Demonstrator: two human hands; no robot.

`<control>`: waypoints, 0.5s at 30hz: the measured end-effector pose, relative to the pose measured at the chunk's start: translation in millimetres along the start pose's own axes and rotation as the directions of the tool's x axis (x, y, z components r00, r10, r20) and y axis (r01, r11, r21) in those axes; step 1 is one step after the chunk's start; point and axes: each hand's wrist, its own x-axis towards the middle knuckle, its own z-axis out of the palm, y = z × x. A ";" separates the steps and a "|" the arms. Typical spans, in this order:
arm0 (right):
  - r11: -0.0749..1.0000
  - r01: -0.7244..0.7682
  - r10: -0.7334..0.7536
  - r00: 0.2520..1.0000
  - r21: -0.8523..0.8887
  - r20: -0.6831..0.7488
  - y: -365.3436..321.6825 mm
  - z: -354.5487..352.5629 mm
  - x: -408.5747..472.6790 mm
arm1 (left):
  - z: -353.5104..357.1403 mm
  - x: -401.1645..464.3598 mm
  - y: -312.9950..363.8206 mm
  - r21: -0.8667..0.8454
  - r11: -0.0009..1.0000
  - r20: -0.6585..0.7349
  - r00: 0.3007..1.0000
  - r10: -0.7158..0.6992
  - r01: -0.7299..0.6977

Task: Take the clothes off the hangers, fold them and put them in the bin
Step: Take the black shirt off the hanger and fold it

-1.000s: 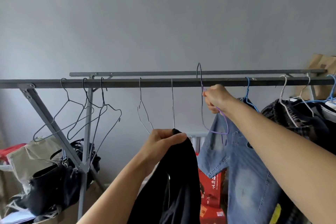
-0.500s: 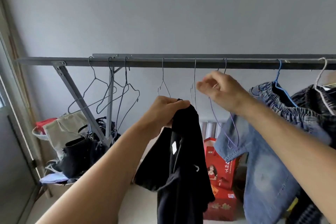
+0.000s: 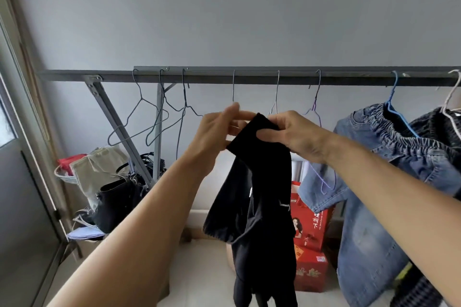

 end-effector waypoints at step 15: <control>1.000 0.011 -0.011 0.991 -0.005 -0.133 11.4 -15.2 -14.0 | -47.9 -10.2 -44.9 0.656 0.747 -0.246 0.966 0.076 0.108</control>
